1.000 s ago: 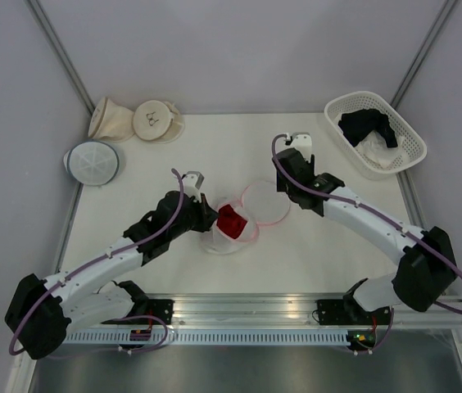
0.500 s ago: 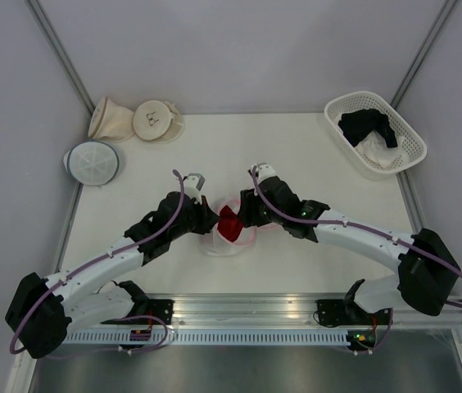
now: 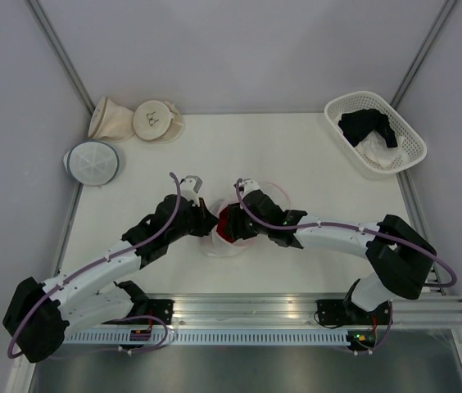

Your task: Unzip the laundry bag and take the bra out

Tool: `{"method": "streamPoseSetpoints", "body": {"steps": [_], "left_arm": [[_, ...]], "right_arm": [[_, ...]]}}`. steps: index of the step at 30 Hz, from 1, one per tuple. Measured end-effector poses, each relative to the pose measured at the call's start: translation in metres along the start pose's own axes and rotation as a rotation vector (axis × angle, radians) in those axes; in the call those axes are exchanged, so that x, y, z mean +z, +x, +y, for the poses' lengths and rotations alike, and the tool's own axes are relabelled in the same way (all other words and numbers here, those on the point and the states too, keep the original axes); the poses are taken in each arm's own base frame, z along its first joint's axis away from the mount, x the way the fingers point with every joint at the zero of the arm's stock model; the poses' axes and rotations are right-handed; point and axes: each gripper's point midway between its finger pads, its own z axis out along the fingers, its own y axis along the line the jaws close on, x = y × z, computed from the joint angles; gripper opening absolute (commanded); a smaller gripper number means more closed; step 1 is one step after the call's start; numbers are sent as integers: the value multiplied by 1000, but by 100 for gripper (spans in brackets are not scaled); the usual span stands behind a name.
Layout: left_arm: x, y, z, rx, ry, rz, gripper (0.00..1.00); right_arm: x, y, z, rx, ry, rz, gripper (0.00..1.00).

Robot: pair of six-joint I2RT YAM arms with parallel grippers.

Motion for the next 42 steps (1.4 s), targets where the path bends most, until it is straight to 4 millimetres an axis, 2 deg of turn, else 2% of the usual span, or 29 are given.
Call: {"method": "streamPoseSetpoints", "body": {"steps": [5, 10, 14, 19, 20, 23, 26, 30, 35, 37, 40, 42], "left_arm": [[-4, 0, 0, -2, 6, -9, 2], [-7, 0, 0, -4, 12, -19, 2], [-7, 1, 0, -10, 12, -18, 2], [-7, 1, 1, -13, 11, -18, 2], [-8, 2, 1, -13, 12, -18, 2], [-9, 1, 0, -13, 14, -22, 2], [-9, 1, 0, -14, 14, -22, 2], [-9, 1, 1, -14, 14, -22, 2], [-9, 0, 0, -15, 14, -26, 2], [-9, 0, 0, -17, 14, -27, 2], [-9, 0, 0, -21, 15, -26, 2], [-9, 0, 0, -23, 15, -26, 2]], "right_arm": [[15, 17, -20, -18, 125, 45, 54], [15, 13, -32, -59, 258, 30, 51], [24, 17, -34, -67, 281, 35, 35], [38, 32, -42, -71, 296, 74, 25], [39, 32, -42, -72, 295, 73, 16], [39, 29, -40, -80, 287, 67, 0], [37, 26, -36, -90, 271, 64, 0], [19, 9, -17, -108, 194, 34, 0], [-34, -41, 27, -133, 37, -100, 1], [-54, -59, 38, -143, 2, -152, 0], [-78, -85, 47, -153, -6, -237, 0], [-87, -96, 44, -153, 22, -282, 0]]}}
